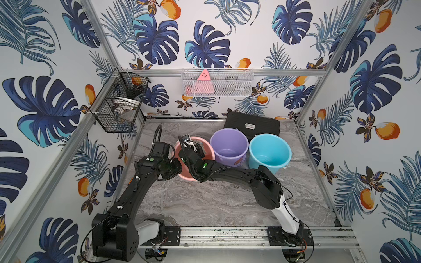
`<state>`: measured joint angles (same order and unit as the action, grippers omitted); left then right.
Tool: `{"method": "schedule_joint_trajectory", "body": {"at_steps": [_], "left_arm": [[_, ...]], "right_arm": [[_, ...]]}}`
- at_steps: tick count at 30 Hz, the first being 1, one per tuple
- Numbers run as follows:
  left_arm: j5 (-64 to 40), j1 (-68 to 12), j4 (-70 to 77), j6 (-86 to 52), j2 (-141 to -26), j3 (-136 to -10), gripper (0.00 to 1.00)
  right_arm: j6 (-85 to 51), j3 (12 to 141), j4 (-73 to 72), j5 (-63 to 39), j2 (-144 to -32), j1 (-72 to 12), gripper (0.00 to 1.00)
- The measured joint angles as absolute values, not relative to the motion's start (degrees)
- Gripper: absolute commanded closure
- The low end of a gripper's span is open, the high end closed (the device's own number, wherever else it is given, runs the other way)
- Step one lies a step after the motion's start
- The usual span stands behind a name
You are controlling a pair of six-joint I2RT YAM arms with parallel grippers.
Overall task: Wipe the inside of the bucket with a cloth
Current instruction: Wipe the dirt from the inside of the bucket.
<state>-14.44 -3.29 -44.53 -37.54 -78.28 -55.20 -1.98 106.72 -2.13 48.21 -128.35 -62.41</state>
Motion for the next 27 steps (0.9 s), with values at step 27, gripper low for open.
{"method": "schedule_joint_trajectory", "body": {"at_steps": [27], "left_arm": [[-2.55, -3.40, -46.00, -37.39, -75.00, -59.16, 1.00]], "right_arm": [[-7.88, 106.80, 20.25, 37.28, -121.25, -58.11, 1.00]]}}
